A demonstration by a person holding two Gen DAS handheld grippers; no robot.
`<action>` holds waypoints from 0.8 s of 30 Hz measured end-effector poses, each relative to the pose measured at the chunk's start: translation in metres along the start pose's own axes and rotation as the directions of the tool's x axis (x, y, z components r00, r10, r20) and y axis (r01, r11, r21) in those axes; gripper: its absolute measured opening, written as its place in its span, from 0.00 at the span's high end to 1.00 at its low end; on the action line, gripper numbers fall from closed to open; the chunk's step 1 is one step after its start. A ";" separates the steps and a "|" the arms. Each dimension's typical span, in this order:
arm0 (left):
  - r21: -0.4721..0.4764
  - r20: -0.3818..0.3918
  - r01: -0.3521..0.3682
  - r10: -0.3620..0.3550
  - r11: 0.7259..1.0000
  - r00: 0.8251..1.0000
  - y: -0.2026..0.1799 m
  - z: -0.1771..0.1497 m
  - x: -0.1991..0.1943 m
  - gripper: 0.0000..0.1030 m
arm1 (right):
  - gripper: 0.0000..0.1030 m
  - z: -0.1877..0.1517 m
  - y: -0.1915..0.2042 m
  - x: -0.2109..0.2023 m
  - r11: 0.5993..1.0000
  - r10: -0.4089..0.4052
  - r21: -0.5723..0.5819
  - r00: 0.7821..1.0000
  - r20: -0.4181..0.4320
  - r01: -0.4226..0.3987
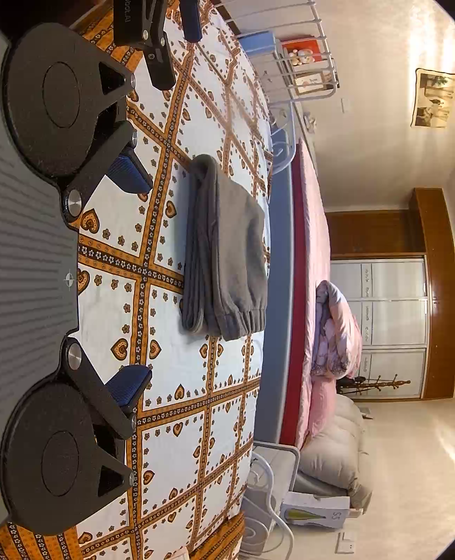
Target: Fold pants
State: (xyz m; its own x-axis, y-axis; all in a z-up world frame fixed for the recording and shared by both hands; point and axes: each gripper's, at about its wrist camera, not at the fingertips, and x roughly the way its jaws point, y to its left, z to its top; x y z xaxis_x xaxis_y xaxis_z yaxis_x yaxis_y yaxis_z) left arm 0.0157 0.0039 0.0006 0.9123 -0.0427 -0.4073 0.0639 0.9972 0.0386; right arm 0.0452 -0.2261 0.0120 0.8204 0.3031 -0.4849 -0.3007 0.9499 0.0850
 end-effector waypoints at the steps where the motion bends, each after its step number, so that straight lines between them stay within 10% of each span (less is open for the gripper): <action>1: 0.001 -0.001 0.002 -0.002 1.000 1.000 0.000 0.000 0.000 0.06 | 0.00 0.000 0.000 0.000 1.000 0.001 0.001 1.000 -0.001 -0.001; 24: -0.004 0.007 0.011 -0.011 1.000 1.000 -0.001 0.000 0.000 0.06 | 0.00 0.001 -0.004 0.001 1.000 0.002 0.001 1.000 -0.001 -0.002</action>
State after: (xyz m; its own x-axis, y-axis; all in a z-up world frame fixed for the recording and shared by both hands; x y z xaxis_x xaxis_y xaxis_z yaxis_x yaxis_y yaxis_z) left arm 0.0155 0.0027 0.0010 0.9145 -0.0539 -0.4009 0.0722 0.9969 0.0307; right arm 0.0472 -0.2295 0.0120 0.8194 0.3051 -0.4853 -0.3020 0.9493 0.0869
